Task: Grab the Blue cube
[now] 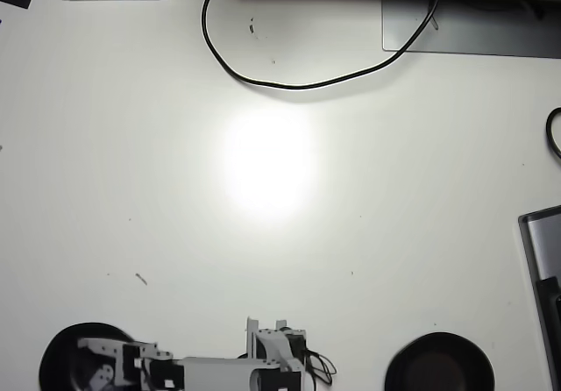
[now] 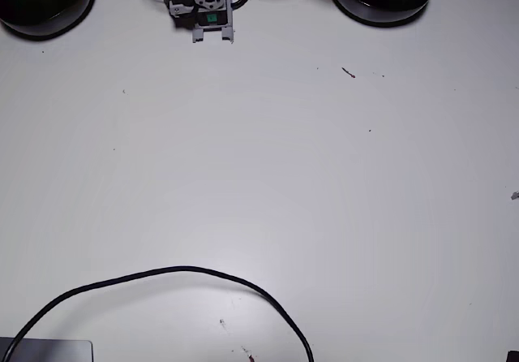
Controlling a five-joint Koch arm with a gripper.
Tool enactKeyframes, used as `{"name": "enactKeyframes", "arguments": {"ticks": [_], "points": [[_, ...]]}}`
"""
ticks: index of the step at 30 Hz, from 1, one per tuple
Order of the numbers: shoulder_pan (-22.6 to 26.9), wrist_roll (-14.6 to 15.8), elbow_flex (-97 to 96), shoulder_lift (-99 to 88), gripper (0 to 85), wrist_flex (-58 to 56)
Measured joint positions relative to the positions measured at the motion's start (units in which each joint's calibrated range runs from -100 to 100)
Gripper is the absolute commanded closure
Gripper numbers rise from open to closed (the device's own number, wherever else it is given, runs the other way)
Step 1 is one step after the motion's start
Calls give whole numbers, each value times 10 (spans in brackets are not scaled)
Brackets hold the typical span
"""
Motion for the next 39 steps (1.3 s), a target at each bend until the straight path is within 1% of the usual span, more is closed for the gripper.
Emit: {"name": "enactKeyframes", "arguments": {"ticks": [5, 7, 8, 14, 17, 19, 26, 32, 35, 39], "points": [[-40, 14, 12, 8, 365, -2], [-57, 27, 14, 8, 377, -2], [-64, 35, 14, 8, 390, -2], [-108, 114, 15, 31, 391, 4], [-136, 134, 14, 31, 391, 11], [-166, 147, 14, 31, 391, 17], [-237, 176, 12, 81, 391, 25], [-293, 232, -20, 134, 394, 68], [-322, 254, -55, 147, 405, 114], [-348, 272, -103, 153, 403, 179]]}}
